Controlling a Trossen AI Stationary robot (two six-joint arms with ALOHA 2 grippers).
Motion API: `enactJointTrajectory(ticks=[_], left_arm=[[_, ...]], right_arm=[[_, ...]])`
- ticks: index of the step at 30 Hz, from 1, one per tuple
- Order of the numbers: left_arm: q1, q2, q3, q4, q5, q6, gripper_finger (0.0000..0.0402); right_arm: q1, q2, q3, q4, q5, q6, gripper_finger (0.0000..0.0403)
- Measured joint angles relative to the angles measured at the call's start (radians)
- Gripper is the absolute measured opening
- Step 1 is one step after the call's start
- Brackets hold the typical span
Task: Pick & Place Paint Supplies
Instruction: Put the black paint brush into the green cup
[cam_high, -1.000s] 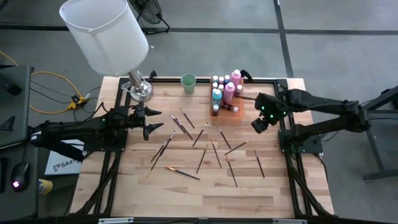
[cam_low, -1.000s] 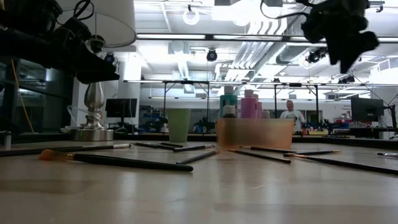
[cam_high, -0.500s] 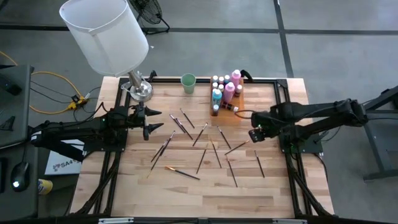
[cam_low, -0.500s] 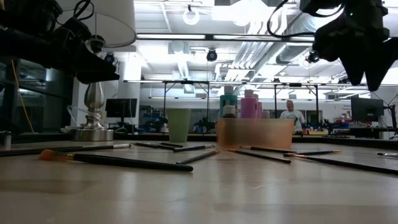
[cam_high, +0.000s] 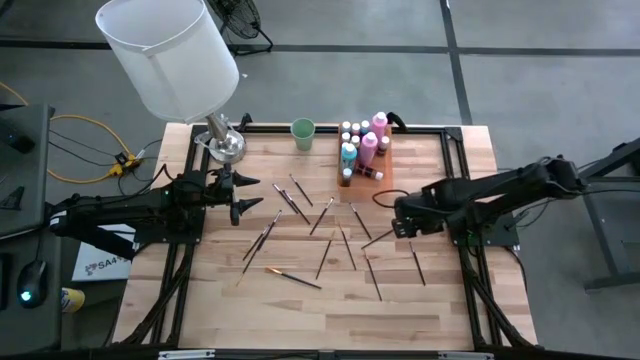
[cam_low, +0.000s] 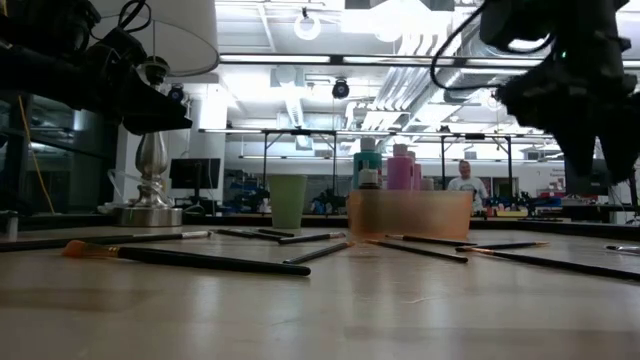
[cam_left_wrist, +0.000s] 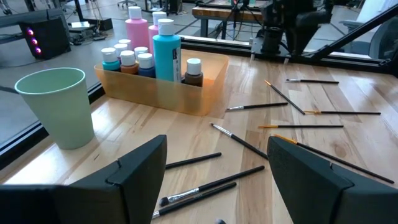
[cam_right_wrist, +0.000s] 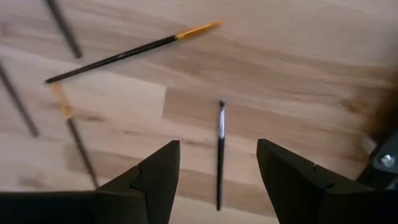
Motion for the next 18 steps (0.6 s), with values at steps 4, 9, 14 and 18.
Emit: enactJointTrajectory(ticks=[4,9,14,18], left_arm=[[0.000,0.000,0.000,0.000,0.000,0.000,0.0273],[0.000,0.000,0.000,0.000,0.000,0.000,0.0273],[0.000,0.000,0.000,0.000,0.000,0.000,0.0273],[0.000,0.000,0.000,0.000,0.000,0.000,0.0273]], right_arm=[[0.000,0.060,-0.027,0.042,0.000,0.001,0.0207],[0.000,0.153,-0.031,0.124,-0.002,-0.026,0.0207],[0.000,0.230,-0.031,0.146,-0.004,-0.028,0.0207],[0.001,0.274,-0.031,0.147,-0.004,-0.032,0.0207]])
